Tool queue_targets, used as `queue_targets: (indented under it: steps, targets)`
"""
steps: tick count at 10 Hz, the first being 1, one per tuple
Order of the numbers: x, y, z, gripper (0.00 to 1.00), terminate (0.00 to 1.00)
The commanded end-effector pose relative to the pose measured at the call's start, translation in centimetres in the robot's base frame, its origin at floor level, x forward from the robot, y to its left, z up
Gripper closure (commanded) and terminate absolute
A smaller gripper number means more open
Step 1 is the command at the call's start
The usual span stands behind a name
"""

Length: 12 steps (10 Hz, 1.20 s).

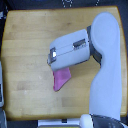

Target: Folding a cloth

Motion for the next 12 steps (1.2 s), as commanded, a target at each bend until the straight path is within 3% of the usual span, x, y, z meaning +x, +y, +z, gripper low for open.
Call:
queue_targets:
  steps: [1, 7, 9, 12]
  targets:
    - [2.0, -1.5, 4.3, 0.00, 0.00]
    - [8.1, -4.3, 10.5, 0.00, 0.00]
    - [8.5, -7.3, 13.2, 0.00, 0.00]
    - [12.7, -9.4, 15.3, 0.00, 0.00]
